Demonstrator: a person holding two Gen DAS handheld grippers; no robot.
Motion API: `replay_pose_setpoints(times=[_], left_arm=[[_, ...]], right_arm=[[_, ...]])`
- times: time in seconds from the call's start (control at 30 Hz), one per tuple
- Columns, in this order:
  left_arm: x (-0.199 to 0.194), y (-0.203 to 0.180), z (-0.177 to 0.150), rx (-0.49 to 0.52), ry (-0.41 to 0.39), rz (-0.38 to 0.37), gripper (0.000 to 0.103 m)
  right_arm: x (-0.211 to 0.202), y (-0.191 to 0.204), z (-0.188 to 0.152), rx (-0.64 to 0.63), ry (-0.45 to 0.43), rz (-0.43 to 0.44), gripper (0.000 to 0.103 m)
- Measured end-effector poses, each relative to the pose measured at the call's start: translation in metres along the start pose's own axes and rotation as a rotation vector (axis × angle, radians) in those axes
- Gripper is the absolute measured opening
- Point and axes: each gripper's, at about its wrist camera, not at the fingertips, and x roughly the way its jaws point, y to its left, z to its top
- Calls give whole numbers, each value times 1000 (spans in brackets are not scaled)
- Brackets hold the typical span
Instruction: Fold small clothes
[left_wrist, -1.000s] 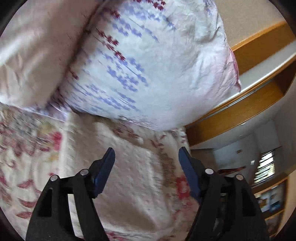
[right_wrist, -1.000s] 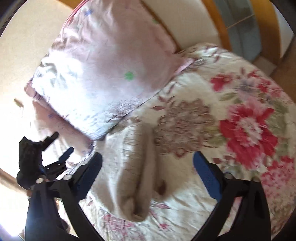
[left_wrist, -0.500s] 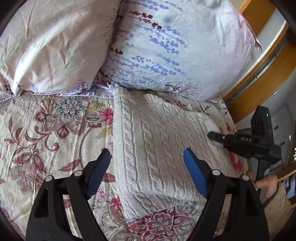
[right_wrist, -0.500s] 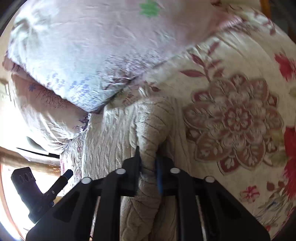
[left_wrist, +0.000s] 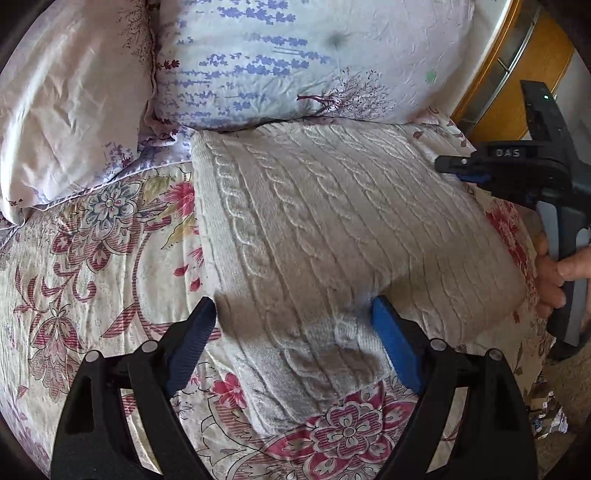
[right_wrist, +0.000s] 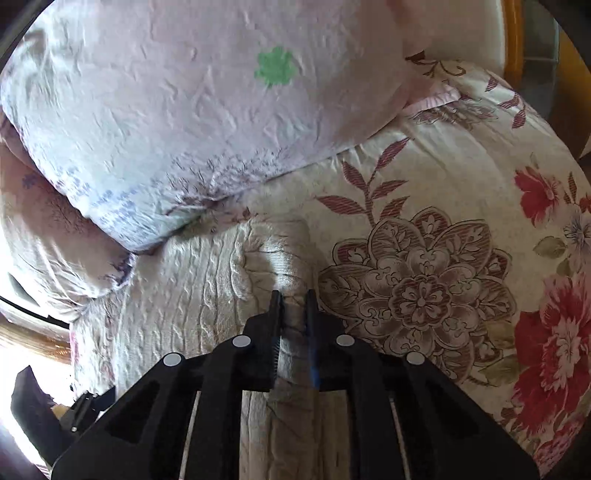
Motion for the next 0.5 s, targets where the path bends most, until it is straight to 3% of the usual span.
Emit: replay_pose_setpoints(times=[0.07,0.1,0.13,0.23,0.3,0.4,0.5], left_arm=[[-10,4,5,-19,-41,-1,86],[-15,4,7,-21,-67,5,86],[-20,3,10,-18,-93,8,86],[-31,-10,17,28,-158,0,86],[-26,-21,20,59,-154,11,92],[2,-35,16,104,-76,48,94],[18,-56,5,221,-91,158,101]], right_arm=[[-30,4,-2,-17,-60,60,23],[-45,9,-8,-37,-86,107,34],[-55,14,-13,-63,-102,145,38],[-59,31,-34,-142,-84,240,38],[-42,35,-53,-186,-42,220,38],[-6,23,-76,-189,42,66,38],[0,16,-86,-169,-9,56,39]])
